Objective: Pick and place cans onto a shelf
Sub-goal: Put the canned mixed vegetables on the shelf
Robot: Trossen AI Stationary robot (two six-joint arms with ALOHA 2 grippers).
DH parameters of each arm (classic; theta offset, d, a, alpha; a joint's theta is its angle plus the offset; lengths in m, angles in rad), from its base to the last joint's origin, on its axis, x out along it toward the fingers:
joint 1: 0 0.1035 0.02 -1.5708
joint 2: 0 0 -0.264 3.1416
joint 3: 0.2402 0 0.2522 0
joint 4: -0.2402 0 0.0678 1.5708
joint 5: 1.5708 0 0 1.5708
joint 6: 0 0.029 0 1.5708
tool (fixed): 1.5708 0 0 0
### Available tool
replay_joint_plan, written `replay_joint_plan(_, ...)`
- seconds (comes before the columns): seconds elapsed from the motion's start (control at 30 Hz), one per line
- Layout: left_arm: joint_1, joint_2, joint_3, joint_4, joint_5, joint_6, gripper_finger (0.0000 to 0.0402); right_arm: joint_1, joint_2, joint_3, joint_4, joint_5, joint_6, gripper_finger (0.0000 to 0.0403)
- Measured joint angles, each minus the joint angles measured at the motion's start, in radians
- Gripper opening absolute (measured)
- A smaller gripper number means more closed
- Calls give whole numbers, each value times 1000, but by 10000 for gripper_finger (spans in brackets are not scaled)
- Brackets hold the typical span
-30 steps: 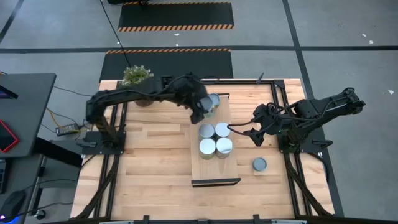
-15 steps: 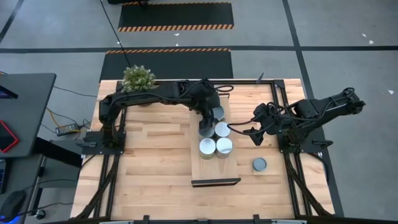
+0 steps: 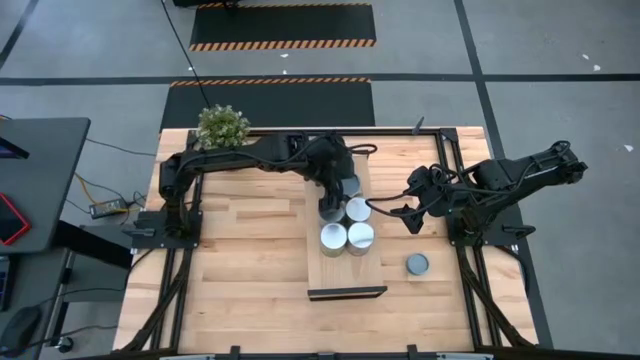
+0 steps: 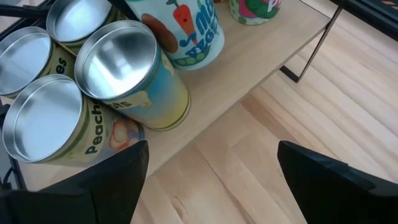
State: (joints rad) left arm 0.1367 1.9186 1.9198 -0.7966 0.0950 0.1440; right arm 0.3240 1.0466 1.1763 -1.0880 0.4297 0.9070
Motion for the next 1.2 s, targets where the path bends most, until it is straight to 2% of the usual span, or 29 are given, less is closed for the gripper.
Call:
replay_joint_plan(0.6, 13, 5, 0, 5, -23, 53, 314, 0, 0, 0, 17, 14, 0, 364)
replay_joint_plan(0.7, 14, 8, -1, 16, -64, 55, 314, -5, 0, 0, 18, 15, -2, 364)
replay_joint_plan(0.97, 17, 8, -1, 36, -78, 97, 314, -58, 0, 0, 62, -12, -39, 364)
replay_joint_plan(1.2, 17, 5, -1, 9, -166, 96, 314, -101, 0, 0, 71, -27, -74, 364)
